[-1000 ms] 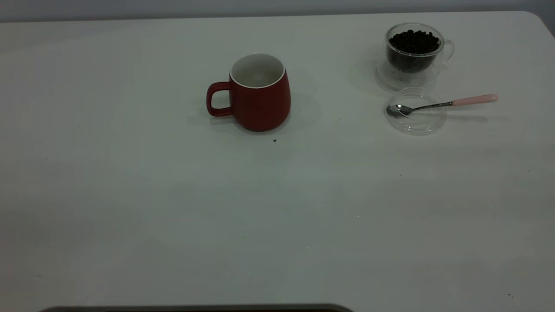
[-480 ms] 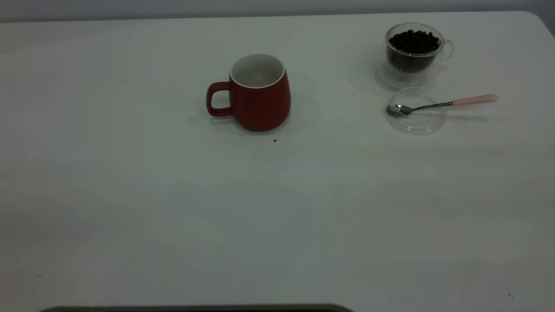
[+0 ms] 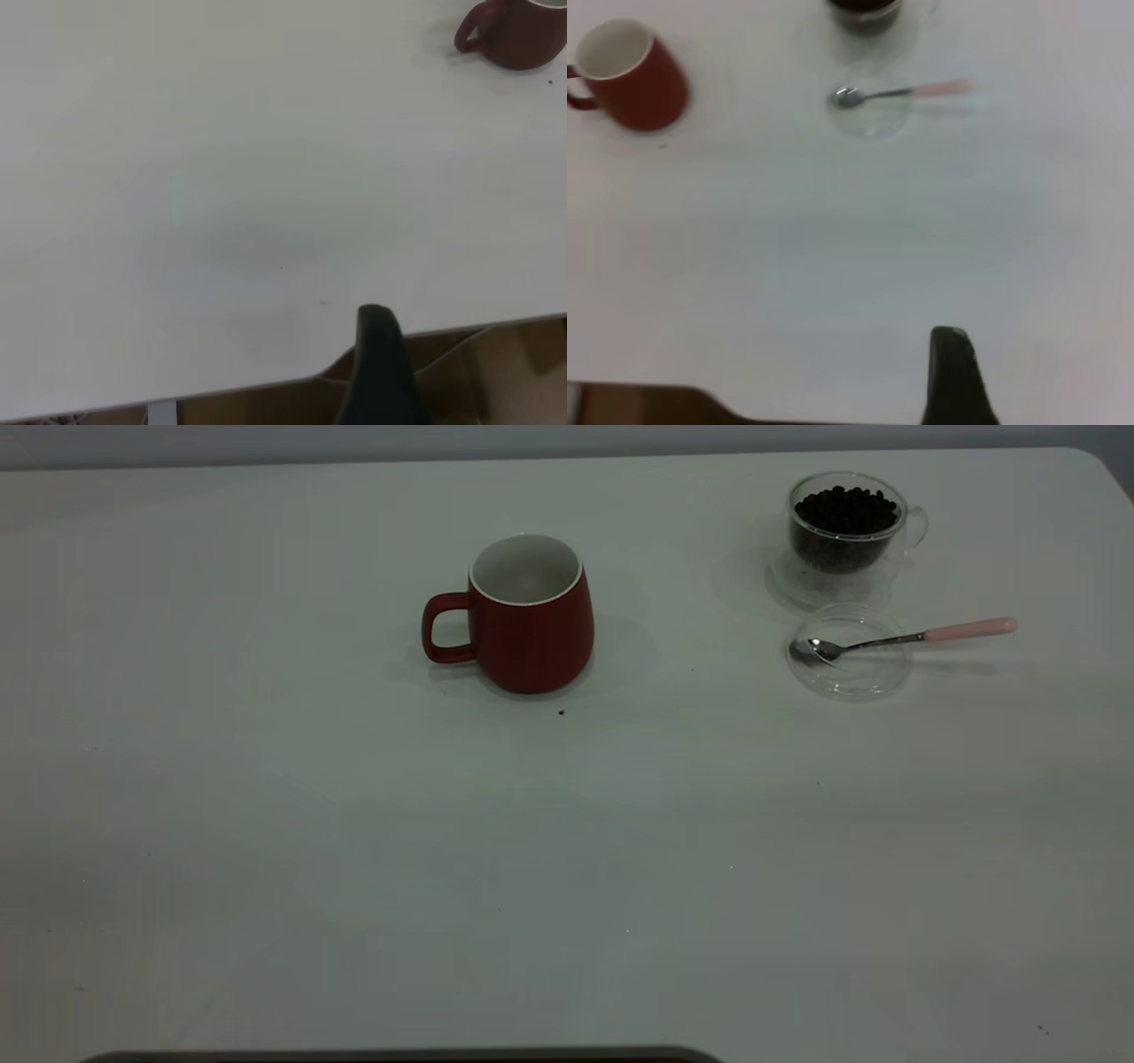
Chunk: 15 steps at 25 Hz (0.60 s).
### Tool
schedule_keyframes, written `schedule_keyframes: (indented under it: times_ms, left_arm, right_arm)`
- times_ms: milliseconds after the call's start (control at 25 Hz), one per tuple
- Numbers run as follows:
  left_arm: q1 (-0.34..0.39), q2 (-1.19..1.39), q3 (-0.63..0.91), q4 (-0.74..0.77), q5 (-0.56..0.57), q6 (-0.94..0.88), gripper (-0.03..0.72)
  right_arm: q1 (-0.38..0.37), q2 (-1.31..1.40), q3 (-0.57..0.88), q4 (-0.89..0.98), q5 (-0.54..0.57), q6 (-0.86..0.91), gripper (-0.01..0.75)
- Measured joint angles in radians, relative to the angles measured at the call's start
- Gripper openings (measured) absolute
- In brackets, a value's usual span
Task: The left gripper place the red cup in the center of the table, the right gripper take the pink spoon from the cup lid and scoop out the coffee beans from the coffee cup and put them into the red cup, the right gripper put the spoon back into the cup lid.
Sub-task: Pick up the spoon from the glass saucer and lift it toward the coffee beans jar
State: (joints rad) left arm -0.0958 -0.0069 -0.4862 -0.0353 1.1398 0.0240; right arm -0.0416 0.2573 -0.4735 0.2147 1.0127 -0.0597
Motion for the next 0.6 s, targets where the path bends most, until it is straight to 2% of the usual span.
schedule_keyframes:
  times_ms: [120,200,280,480,600]
  left_arm:
    - [0.0,0.0,0.0,0.0,0.0,0.001,0.587]
    - [0.0,0.0,0.0,0.0,0.0,0.001,0.587]
    - [0.0,0.0,0.0,0.0,0.0,0.001,0.587]
    - [0.0,0.0,0.0,0.0,0.0,0.001,0.587]
    - [0.0,0.0,0.0,0.0,0.0,0.001,0.587]
  right_arm:
    - [0.0,0.219,-0.002,0.095,-0.178,-0.087,0.559]
    - [0.0,0.398,-0.017,0.183,-0.292,-0.208,0.576]
    - [0.0,0.571,-0.047,0.3,-0.357,-0.335,0.583]
    - [0.0,1.02,-0.199,0.572,-0.427,-0.667,0.583]
    - [0.0,1.273,-0.307,0.668,-0.432,-0.776,0.583]
